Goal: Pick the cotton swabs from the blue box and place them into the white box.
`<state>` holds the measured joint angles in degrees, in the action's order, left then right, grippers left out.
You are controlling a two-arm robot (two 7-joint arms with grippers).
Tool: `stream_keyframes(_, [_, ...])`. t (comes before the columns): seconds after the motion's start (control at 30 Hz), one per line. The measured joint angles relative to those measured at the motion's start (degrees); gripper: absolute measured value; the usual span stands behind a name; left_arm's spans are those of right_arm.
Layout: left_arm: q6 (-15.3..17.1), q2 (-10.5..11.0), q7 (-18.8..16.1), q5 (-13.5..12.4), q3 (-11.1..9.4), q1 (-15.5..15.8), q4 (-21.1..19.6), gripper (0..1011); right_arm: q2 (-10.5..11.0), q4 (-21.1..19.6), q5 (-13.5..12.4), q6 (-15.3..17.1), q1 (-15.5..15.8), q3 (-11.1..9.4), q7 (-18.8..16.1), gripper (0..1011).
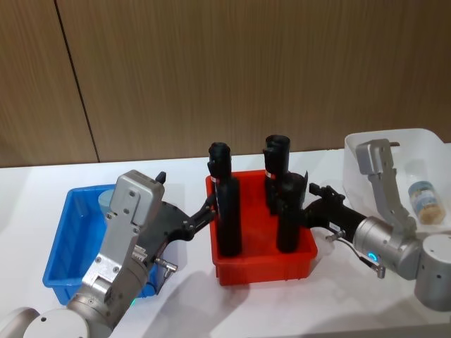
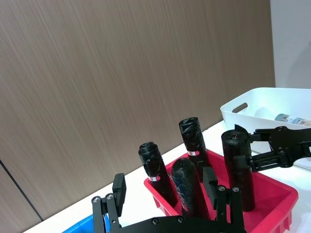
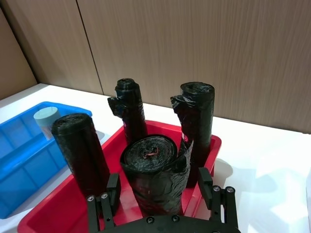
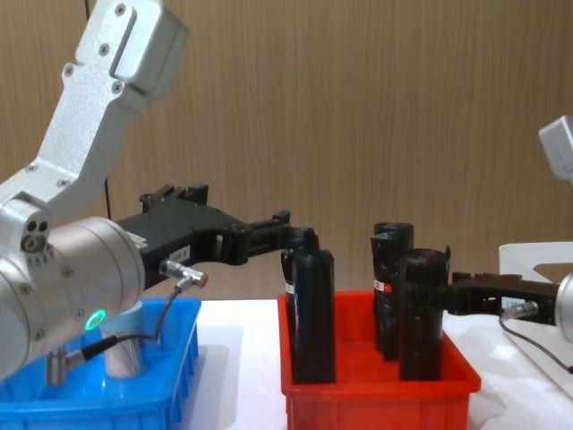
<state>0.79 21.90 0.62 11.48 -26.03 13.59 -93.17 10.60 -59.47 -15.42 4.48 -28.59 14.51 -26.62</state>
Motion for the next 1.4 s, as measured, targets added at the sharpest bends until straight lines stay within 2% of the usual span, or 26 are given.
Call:
stream_keyframes(0.27, [0.0,0.0,0.0,0.0,0.0,0.0,0.0,1004,-0.79,3.27,1.09,-0.93,-2.07,0.39,0.1,997])
stream_keyframes(0.5, [0.0,0.0,0.0,0.0,0.0,0.0,0.0,1004,-1.48,6.22,1.78,-1.83,-3.87,0.73,0.26,835])
stream_keyframes(0.6, [0.0,0.0,0.0,0.0,0.0,0.0,0.0,1004,-1.82,7.81,1.87,-2.47,-4.73,0.84,0.17,718])
stream_keyframes(0.63, [0.0,0.0,0.0,0.0,0.0,0.0,0.0,1004,-1.88,8.09,1.88,-2.58,-4.89,0.87,0.1,718])
stream_keyframes(0.7, [0.0,0.0,0.0,0.0,0.0,0.0,0.0,1004,-1.98,8.6,1.89,-2.84,-5.17,0.92,0.01,621])
stream_keyframes(0.83, [0.0,0.0,0.0,0.0,0.0,0.0,0.0,1004,-2.16,9.49,1.89,-3.47,-5.64,1.01,-0.37,552])
stream_keyframes(1.07, [0.0,0.0,0.0,0.0,0.0,0.0,0.0,1004,-2.16,8.95,1.48,-3.77,-5.53,1.07,-0.68,507])
stream_keyframes(1.27, [0.0,0.0,0.0,0.0,0.0,0.0,0.0,1004,-1.71,5.84,0.39,-3.62,-4.29,0.93,-0.76,485])
stream_keyframes(1.4, [0.0,0.0,0.0,0.0,0.0,0.0,0.0,1004,-1.17,2.34,-0.62,-3.19,-3.02,0.66,-0.65,485])
